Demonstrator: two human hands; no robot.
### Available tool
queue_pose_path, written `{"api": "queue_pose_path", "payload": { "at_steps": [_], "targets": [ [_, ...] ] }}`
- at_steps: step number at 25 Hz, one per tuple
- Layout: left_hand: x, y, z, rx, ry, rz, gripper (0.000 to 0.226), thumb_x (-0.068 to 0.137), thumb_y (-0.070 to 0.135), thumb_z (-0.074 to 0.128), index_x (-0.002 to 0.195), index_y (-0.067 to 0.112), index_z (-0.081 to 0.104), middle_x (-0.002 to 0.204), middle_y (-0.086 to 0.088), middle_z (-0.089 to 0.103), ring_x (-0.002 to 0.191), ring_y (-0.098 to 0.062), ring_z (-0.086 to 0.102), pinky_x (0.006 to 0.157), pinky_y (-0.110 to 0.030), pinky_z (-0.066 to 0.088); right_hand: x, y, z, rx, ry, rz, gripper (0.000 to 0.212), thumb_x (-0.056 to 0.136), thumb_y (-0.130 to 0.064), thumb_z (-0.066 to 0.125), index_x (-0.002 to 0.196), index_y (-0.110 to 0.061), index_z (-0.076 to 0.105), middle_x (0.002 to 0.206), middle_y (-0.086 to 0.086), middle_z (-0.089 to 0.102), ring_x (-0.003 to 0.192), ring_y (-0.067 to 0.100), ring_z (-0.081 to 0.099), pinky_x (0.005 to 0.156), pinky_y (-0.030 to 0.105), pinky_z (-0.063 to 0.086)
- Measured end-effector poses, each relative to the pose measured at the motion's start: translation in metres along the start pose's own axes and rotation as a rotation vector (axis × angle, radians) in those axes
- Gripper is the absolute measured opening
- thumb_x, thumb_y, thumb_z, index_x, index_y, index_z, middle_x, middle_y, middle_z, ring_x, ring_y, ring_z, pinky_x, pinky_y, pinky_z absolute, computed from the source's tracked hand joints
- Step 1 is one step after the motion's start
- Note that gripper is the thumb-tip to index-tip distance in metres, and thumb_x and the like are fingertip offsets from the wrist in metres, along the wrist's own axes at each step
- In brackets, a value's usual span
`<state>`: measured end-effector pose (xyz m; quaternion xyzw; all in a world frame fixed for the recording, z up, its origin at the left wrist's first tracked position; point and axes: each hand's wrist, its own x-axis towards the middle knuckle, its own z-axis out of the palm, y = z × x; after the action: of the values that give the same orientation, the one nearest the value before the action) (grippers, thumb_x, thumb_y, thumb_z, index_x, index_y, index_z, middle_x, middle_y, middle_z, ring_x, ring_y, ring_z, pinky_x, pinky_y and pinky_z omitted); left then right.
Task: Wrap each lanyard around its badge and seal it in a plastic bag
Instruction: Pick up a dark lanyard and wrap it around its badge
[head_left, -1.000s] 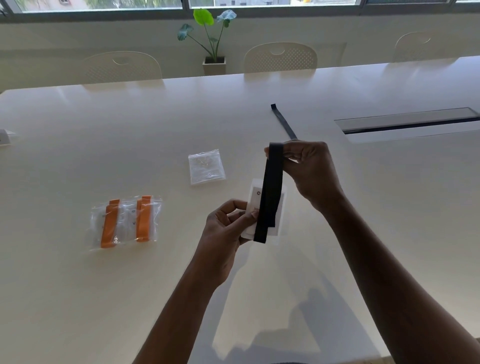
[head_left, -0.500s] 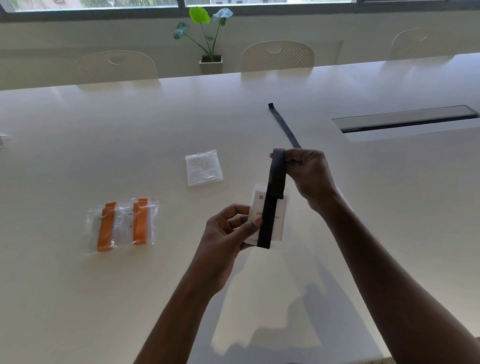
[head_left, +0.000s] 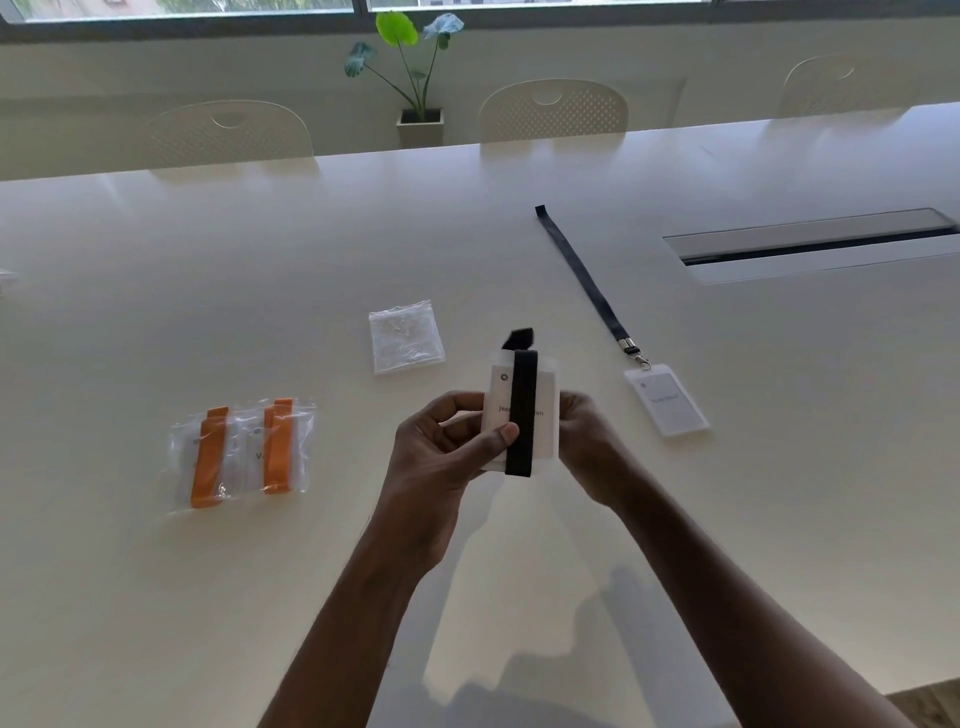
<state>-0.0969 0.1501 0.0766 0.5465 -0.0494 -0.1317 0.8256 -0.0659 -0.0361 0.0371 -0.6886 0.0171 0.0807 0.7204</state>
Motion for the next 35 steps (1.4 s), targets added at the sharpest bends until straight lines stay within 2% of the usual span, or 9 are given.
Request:
{"api": "queue_pose_path", "payload": {
  "at_steps": [2,6,10,12,14,20,26,30,35],
  "targets": [
    [0.002,-0.003,-0.001,-0.038,0.023,0.014,0.021,0.08,0.011,0.081,0.1,0.017,0.079,0.109,-0.023,0.079,0.099,-0.033,0.078,0.083,-0.034,0.063,-0.007,0.011,0.01,0.015,-0.005,0.033,0.019,0.102,-0.009,0.063,0.113,-0.014,0.078,0.111,0.015,0.078,0.101,0.027,0.076,0.089,0.041,0.062],
    [0.007,-0.011,-0.004,-0.057,0.125,0.023,0.026,0.079,0.013,0.082,0.104,0.013,0.077,0.108,-0.021,0.08,0.101,-0.033,0.079,0.084,-0.036,0.064,-0.021,0.019,0.035,-0.279,0.153,-0.02,0.036,0.105,-0.007,0.056,0.1,-0.042,0.064,0.125,0.011,0.06,0.117,0.027,0.061,0.102,0.04,0.056],
    [0.012,-0.014,-0.004,-0.064,0.209,0.051,0.03,0.077,0.014,0.083,0.106,0.011,0.075,0.105,-0.016,0.081,0.097,-0.03,0.08,0.075,-0.034,0.065,-0.034,0.016,0.05,-0.283,0.161,-0.065,0.025,0.107,-0.007,0.048,0.098,-0.011,0.071,0.099,0.01,0.073,0.093,0.02,0.07,0.08,0.029,0.058],
    [0.013,-0.012,-0.003,-0.103,0.256,0.043,0.031,0.074,0.011,0.083,0.104,0.011,0.076,0.102,-0.015,0.082,0.09,-0.026,0.08,0.069,-0.03,0.064,-0.042,0.013,0.056,-0.192,0.146,-0.056,0.029,0.11,-0.012,0.044,0.095,-0.008,0.068,0.077,0.003,0.07,0.073,0.017,0.066,0.068,0.022,0.052],
    [0.013,-0.013,-0.002,-0.152,0.284,0.016,0.034,0.073,0.011,0.084,0.105,0.011,0.075,0.101,-0.015,0.082,0.089,-0.024,0.08,0.066,-0.029,0.063,-0.049,0.012,0.061,-0.085,0.14,-0.027,0.03,0.111,-0.014,0.042,0.098,-0.008,0.068,0.068,0.0,0.063,0.069,0.021,0.059,0.069,0.03,0.049],
    [0.014,-0.015,0.001,-0.144,0.33,0.012,0.027,0.075,0.013,0.083,0.101,0.014,0.076,0.097,-0.012,0.082,0.08,-0.023,0.076,0.057,-0.028,0.06,-0.06,0.006,0.068,0.146,0.082,0.065,0.03,0.112,-0.013,0.04,0.103,-0.009,0.068,0.067,-0.001,0.056,0.068,0.019,0.057,0.074,0.031,0.057],
    [0.018,-0.018,-0.001,-0.032,0.393,0.095,0.018,0.088,0.002,0.078,0.094,0.018,0.079,0.094,-0.005,0.083,0.09,-0.02,0.079,0.073,-0.023,0.061,-0.068,0.002,0.069,-0.056,0.084,0.017,0.032,0.113,-0.02,0.042,0.096,-0.019,0.069,0.064,-0.005,0.06,0.063,0.013,0.059,0.068,0.031,0.049],
    [0.018,-0.018,-0.001,-0.021,0.407,0.085,0.015,0.088,0.009,0.079,0.099,0.018,0.077,0.096,-0.004,0.083,0.09,-0.019,0.08,0.075,-0.024,0.062,-0.071,-0.006,0.067,-0.18,0.096,-0.021,0.032,0.113,-0.023,0.043,0.093,-0.019,0.068,0.063,-0.003,0.062,0.059,0.011,0.058,0.056,0.02,0.042],
    [0.018,-0.019,-0.001,-0.181,0.39,-0.015,0.019,0.089,0.01,0.075,0.108,0.012,0.07,0.103,-0.012,0.079,0.093,-0.027,0.079,0.069,-0.032,0.063,-0.073,-0.015,0.063,-0.174,0.062,0.039,0.033,0.11,-0.033,0.048,0.087,-0.019,0.067,0.057,-0.007,0.052,0.054,0.013,0.048,0.056,0.032,0.044]
  ]
}}
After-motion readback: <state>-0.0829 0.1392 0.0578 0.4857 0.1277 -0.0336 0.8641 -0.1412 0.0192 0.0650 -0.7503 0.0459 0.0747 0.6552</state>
